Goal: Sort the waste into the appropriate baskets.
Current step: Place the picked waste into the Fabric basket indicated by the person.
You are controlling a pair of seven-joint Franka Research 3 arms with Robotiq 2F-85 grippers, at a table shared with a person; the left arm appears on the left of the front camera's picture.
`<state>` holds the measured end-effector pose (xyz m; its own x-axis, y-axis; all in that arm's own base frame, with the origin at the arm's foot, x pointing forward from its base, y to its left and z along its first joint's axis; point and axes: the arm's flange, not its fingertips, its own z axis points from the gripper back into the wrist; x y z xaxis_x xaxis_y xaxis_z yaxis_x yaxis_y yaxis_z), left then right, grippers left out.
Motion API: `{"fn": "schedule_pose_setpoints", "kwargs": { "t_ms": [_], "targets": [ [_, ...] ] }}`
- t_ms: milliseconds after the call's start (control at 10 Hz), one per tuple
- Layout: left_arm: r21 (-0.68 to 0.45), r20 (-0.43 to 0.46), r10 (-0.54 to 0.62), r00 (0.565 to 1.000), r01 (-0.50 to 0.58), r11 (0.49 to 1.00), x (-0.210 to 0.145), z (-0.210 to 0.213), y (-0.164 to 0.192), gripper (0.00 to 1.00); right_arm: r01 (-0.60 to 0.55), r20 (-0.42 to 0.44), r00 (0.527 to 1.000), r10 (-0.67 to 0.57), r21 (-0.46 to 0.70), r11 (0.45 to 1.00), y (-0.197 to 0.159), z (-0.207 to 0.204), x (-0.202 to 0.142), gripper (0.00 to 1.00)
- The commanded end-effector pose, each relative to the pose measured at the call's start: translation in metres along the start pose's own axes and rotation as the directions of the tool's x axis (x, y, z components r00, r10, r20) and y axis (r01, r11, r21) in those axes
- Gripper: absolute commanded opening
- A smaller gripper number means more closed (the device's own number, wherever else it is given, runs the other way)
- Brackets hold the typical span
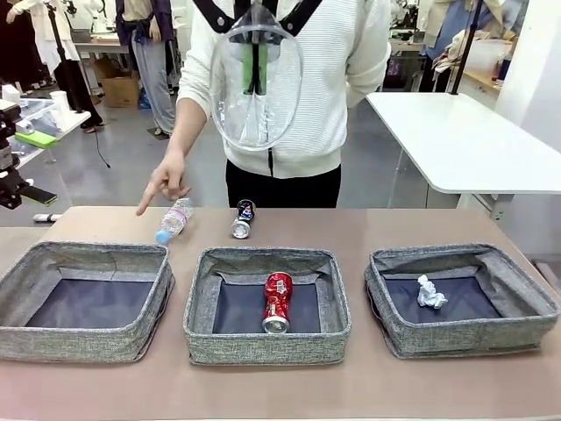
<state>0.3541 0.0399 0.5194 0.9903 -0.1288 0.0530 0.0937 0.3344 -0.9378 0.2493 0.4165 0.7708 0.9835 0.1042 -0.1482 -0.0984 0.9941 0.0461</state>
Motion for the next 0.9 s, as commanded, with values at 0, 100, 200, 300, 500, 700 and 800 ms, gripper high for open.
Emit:
{"fn": "schedule_pose_setpoints", "kwargs": {
  "t_ms": [0,100,200,300,500,700,800],
  "targets": [
    [0.004,-0.007,0.001,1.000,-0.001,1.000,-0.0021,0.0002,-0.0018,1.00,-0.012,0.003,1.000,0.012,-0.005,1.000,-0.0030,0.0013,-0.0009,0.03],
    [0.004,-0.007,0.001,1.000,-0.001,1.000,-0.0021,0.0002,-0.0018,1.00,-0.012,0.003,1.000,0.012,-0.005,1.000,-0.0030,0.0013,-0.0009,0.03],
    [0.004,-0.007,0.001,1.000,-0.001,1.000,-0.0021,0.0002,-0.0018,1.00,-0.012,0.003,1.000,0.012,-0.005,1.000,-0.0030,0.0013,-0.0009,0.03],
    [0.004,-0.007,0.001,1.000,-0.001,1.000,-0.0021,0.0002,-0.0018,1.00,-0.012,0.003,1.000,0.012,-0.005,1.000,-0.0030,0.0013,-0.0009,0.03],
    [0.004,-0.007,0.001,1.000,-0.001,1.000,-0.0021,0.0002,-0.0018,1.00,-0.012,0.003,1.000,0.012,-0.005,1.000,-0.0030,0.0013,-0.0009,0.03],
    [0.004,-0.007,0.001,1.000,-0.001,1.000,-0.0021,0.0002,-0.0018,1.00,-0.012,0.003,1.000,0.012,-0.005,1.000,-0.0030,0.0013,-0.0009,0.03],
    [0.004,-0.007,0.001,1.000,-0.001,1.000,-0.0021,0.0002,-0.0018,1.00,-0.012,0.003,1.000,0.012,-0.005,1.000,-0.0030,0.0013,-0.0009,0.03]
  ]
}}
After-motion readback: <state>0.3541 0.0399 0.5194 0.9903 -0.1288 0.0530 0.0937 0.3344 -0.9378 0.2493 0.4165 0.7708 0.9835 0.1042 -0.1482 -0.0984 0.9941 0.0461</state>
